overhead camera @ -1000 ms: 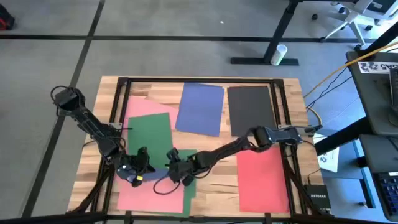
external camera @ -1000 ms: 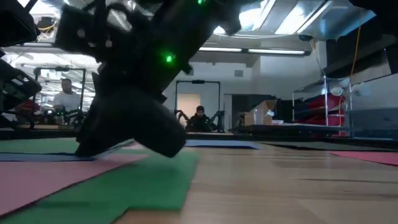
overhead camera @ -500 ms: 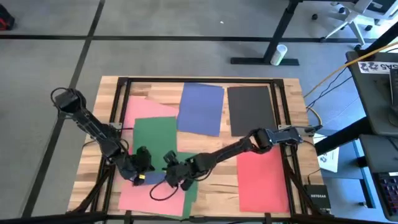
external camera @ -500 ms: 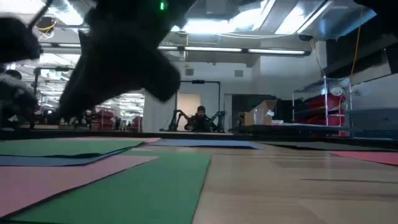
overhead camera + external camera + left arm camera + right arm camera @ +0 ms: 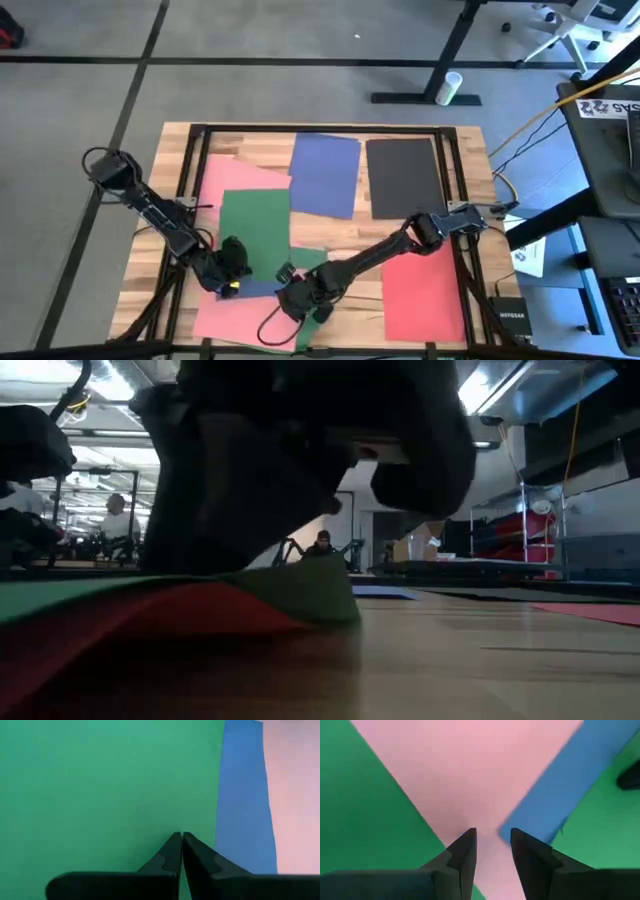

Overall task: Organize paper
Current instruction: Stack the blue paper on top of the other blue papers on the table

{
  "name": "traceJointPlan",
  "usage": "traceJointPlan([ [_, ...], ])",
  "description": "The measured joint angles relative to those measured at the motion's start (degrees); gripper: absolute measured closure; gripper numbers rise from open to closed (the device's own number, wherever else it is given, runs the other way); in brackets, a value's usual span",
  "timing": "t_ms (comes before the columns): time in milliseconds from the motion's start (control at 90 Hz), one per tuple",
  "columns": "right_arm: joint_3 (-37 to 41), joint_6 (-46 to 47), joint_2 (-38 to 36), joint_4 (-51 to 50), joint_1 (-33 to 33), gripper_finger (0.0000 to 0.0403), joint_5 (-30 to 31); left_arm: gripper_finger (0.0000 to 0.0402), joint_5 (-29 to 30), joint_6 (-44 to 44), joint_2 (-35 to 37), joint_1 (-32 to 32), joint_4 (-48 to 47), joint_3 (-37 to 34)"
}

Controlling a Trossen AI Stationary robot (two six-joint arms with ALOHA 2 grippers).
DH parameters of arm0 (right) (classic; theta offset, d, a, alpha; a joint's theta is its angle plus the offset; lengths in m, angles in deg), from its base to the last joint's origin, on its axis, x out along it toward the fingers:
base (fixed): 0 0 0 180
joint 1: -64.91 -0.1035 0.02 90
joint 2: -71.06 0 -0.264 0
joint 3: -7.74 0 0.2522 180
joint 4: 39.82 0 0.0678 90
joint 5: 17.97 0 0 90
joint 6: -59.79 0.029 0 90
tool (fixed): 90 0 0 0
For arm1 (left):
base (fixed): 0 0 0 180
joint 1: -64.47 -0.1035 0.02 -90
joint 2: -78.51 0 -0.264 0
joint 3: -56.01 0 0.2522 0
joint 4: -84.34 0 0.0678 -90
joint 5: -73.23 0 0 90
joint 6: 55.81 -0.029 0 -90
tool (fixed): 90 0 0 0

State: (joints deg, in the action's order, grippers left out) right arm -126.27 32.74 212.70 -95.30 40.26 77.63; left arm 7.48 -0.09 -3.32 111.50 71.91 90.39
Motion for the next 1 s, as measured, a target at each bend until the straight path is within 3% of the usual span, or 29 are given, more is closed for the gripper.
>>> traceJointPlan([
  [811,-0.1,-0.4,2.5,4.6,0.9,0.0292,0.9,0.0402,-0.5,-0.1,-0.1,0.0,0.1,-0.2],
  [1000,0.0,-0.5,2.6,5.7,1.1,0.0292,3.5,0.0402,-0.5,-0.1,-0.1,0.0,0.1,-0.2],
])
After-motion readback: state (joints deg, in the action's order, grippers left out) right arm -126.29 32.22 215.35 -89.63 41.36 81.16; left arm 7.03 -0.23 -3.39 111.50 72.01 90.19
